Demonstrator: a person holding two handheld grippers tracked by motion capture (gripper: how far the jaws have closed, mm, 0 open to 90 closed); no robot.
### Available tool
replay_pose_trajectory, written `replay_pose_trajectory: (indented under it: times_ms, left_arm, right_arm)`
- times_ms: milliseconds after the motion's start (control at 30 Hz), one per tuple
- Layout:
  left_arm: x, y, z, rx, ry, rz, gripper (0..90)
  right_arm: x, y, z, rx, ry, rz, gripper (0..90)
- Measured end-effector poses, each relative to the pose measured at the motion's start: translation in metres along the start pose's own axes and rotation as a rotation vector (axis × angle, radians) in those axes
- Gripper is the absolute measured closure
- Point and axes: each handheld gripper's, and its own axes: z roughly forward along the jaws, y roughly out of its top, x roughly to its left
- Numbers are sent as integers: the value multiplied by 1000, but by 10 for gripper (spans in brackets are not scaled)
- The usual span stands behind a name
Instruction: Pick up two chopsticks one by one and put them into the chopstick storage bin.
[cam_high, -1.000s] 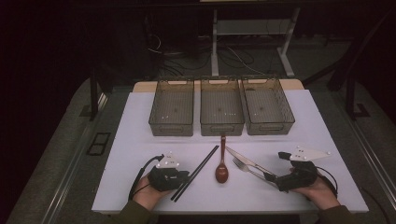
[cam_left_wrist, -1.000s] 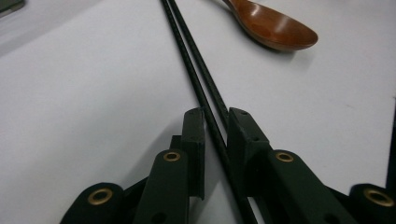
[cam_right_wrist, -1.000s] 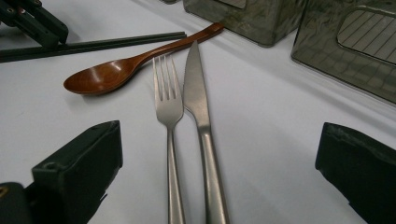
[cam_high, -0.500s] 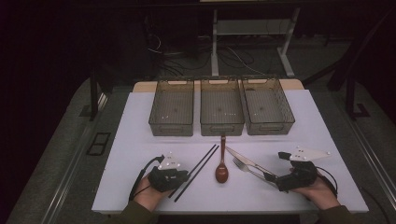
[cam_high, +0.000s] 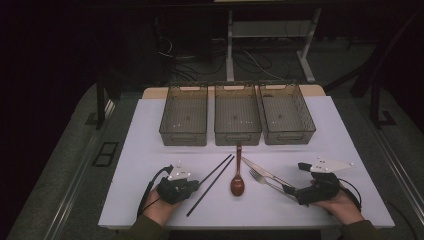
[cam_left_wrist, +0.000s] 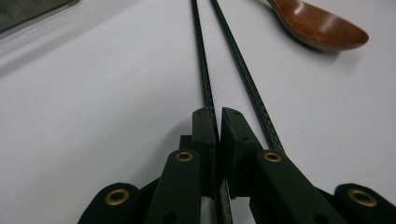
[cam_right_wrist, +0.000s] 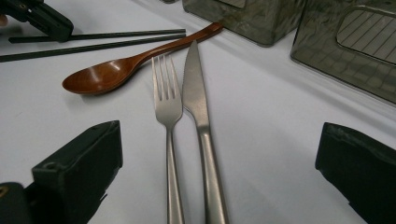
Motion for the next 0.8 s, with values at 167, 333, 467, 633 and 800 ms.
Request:
replay_pose_trajectory:
  times_ms: [167, 333, 467, 633, 800]
  left_arm:
    - [-1, -3, 0, -22, 11, -49, 841]
    - [2, -1, 0, -13, 1, -94, 851]
    - [4, 2, -2, -11, 32, -87, 852]
    - [7, 2, -7, -23, 28, -93, 852]
    - [6, 7, -10, -30, 8, -60, 853]
  right_arm:
    - [0, 0, 0, 1, 1, -1, 2]
    - [1, 0, 0, 3, 0, -1, 2]
    - [0, 0, 0, 1, 1, -2, 2]
    - [0, 0, 0, -2, 0, -2, 2]
    - [0, 0, 0, -4, -1, -1, 2]
